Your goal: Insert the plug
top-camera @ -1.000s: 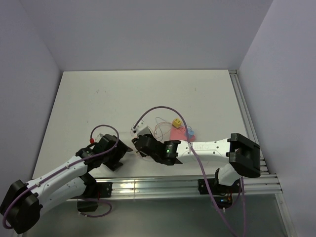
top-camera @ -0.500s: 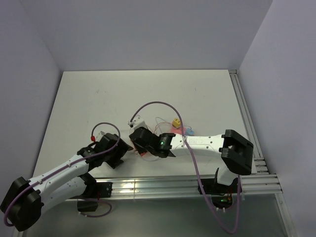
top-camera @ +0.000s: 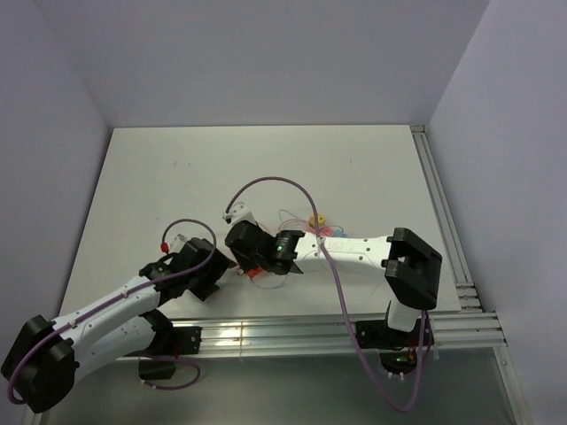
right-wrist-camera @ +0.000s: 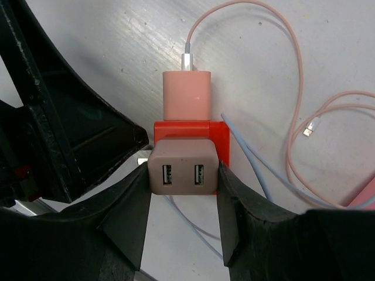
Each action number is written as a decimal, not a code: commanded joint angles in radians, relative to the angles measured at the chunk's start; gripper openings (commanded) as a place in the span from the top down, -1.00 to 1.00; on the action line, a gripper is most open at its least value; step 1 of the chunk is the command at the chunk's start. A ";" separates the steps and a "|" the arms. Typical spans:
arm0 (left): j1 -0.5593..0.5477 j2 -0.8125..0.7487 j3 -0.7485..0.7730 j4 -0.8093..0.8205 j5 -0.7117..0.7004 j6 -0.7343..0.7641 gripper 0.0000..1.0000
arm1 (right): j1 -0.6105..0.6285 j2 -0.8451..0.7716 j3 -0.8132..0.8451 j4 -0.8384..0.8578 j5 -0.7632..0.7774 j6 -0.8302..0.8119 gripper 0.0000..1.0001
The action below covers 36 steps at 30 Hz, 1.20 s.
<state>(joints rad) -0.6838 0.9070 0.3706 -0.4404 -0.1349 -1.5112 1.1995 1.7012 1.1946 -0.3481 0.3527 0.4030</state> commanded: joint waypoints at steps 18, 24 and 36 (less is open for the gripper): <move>0.003 0.041 -0.047 -0.026 -0.037 -0.006 -0.85 | -0.028 0.236 0.083 -0.345 -0.225 -0.044 1.00; 0.003 0.050 -0.059 -0.006 -0.042 -0.009 -0.85 | -0.026 0.264 -0.010 -0.270 -0.239 0.017 1.00; 0.003 0.041 -0.062 -0.018 -0.061 -0.017 -0.86 | -0.028 0.316 -0.035 -0.259 -0.259 0.011 1.00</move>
<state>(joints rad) -0.6819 0.9199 0.3576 -0.4137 -0.1581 -1.5322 1.1603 1.8294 1.3083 -0.3996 0.2729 0.3729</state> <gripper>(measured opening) 0.922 0.508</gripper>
